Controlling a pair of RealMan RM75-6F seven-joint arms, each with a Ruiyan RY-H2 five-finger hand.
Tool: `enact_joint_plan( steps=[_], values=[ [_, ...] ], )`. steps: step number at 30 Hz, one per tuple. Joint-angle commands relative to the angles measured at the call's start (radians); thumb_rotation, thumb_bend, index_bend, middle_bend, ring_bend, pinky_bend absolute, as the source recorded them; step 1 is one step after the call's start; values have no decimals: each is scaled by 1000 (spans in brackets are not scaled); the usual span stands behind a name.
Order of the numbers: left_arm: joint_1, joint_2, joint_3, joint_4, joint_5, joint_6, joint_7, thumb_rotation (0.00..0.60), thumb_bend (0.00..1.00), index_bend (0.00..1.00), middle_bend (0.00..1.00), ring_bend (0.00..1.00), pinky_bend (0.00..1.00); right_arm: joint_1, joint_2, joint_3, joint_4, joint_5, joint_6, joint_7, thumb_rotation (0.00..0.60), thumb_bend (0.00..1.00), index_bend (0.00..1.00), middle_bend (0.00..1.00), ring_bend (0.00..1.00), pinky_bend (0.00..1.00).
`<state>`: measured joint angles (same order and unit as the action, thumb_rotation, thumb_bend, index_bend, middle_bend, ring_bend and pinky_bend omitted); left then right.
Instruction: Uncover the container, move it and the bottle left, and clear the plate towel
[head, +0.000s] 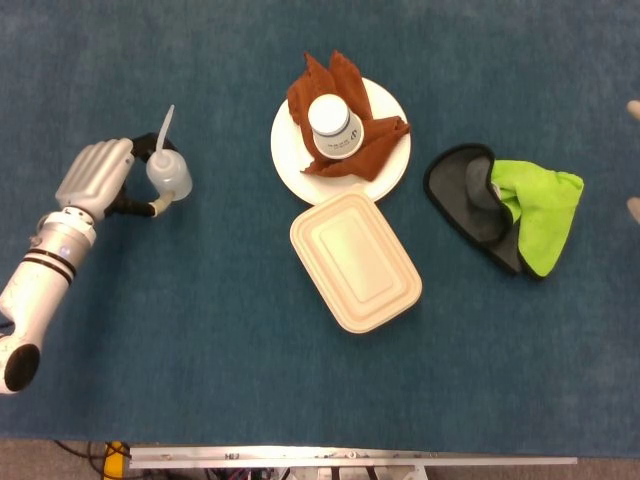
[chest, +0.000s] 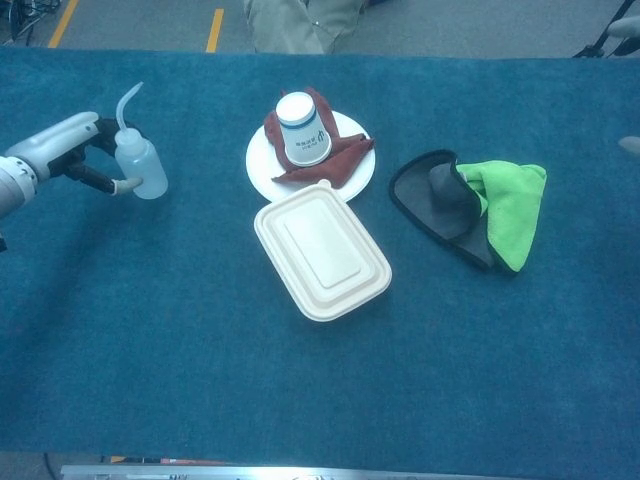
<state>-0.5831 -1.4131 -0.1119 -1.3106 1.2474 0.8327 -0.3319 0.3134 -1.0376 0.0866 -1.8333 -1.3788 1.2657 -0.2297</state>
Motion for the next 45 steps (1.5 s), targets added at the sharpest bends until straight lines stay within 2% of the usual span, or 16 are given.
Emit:
enact_joint_plan(
  steps=[1,9,12,15,17,20,32,39,45],
  values=[
    [5,-1,5,11,3,-4,-5,600,322,314,363,315,251,-2,0,1,-3,2,2,-3,600,220,54,215,186,425],
    [10,-12,10,37,-4,-20,-10,600,322,262,298,251,251,-6,2,-2,-9,0,0,-2,600,220,54,215,186,425],
    [7,-3,14,37,-11,-43,-4,600,322,170,234,184,250,-10,4,-3,-9,0,1,3,600,220,54,215,186,425],
    [7,11,16,26,-15,-53,5,600,322,20,111,69,233,-13,7,-3,-8,-1,5,8,600,220,54,215,186,425],
    [9,25,16,10,-16,-53,12,600,322,0,66,30,215,-15,8,-2,-7,-2,6,11,600,221,54,215,186,425],
    [14,42,14,-17,-16,-42,23,600,322,0,30,8,202,-16,7,-2,-5,-3,6,14,600,220,54,215,186,425],
    [36,126,1,-118,-22,14,78,600,322,0,6,8,202,-16,2,3,9,-7,5,31,600,220,54,215,186,425],
    [59,193,-13,-186,19,105,113,600,322,0,5,8,202,-16,-2,2,14,-7,-1,33,600,220,54,215,186,425],
    [81,238,-6,-224,104,193,127,600,322,0,5,7,197,-16,-5,3,13,-5,-2,27,600,220,54,215,186,425]
  ],
)
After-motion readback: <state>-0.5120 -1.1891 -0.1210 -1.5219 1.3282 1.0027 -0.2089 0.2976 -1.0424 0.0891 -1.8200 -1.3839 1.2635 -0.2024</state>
